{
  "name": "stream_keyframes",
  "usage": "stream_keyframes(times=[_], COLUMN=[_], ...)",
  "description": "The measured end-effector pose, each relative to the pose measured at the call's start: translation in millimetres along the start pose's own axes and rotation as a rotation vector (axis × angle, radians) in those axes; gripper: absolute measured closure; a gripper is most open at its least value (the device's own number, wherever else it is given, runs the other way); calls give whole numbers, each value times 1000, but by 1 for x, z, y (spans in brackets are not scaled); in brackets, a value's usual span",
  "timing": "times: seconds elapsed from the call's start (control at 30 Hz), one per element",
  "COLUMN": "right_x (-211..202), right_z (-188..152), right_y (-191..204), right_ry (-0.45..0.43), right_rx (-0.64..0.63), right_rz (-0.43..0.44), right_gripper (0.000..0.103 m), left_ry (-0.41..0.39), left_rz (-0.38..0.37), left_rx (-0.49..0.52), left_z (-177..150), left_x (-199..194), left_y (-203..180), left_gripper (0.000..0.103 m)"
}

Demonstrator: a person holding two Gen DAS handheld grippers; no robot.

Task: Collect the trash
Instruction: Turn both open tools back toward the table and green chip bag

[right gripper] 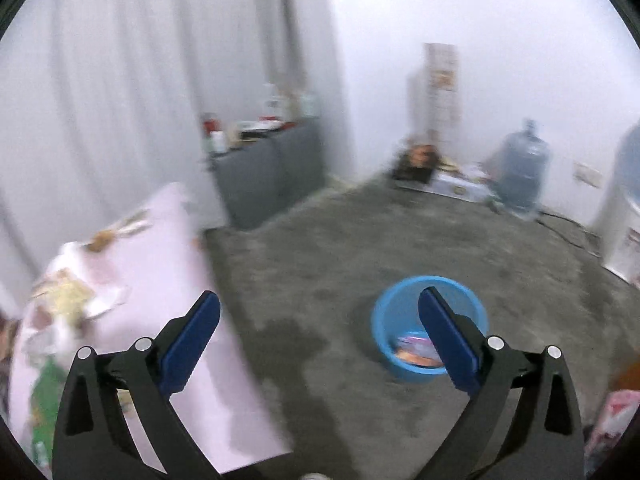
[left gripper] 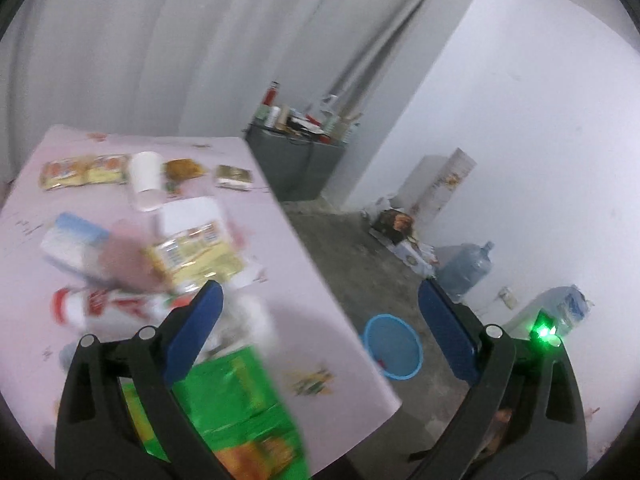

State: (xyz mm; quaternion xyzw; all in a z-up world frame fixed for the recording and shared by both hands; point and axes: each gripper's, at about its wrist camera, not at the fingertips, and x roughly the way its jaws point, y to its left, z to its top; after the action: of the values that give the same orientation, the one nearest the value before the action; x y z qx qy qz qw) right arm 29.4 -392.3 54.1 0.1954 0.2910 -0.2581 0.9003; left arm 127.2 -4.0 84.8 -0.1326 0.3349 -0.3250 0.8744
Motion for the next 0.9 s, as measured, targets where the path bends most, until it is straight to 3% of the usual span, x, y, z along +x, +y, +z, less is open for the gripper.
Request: stream_keyframes(times=[0.13, 0.27, 0.33, 0.6, 0.67, 0.8, 0.9], right_x=[-4, 4, 12, 39, 44, 57, 72], right_z=[-2, -7, -10, -28, -31, -37, -39], right_y=[27, 45, 51, 83, 92, 107, 120], right_ry=[27, 114, 167, 286, 306, 379, 449], right_rx=[-36, -17, 9, 8, 4, 28, 52], right_rz=[118, 223, 269, 319, 334, 410, 492], right_gripper=[6, 6, 6, 6, 6, 6, 6], left_ry=[16, 66, 101, 194, 201, 203, 185], left_rz=[21, 17, 30, 46, 82, 254, 309], left_rx=[41, 101, 187, 496, 556, 674, 717], left_z=[-27, -59, -81, -159, -171, -190, -195], left_x=[-17, -18, -14, -2, 4, 23, 30], left_y=[11, 11, 3, -30, -33, -34, -32], left_gripper=[9, 9, 9, 9, 9, 9, 9])
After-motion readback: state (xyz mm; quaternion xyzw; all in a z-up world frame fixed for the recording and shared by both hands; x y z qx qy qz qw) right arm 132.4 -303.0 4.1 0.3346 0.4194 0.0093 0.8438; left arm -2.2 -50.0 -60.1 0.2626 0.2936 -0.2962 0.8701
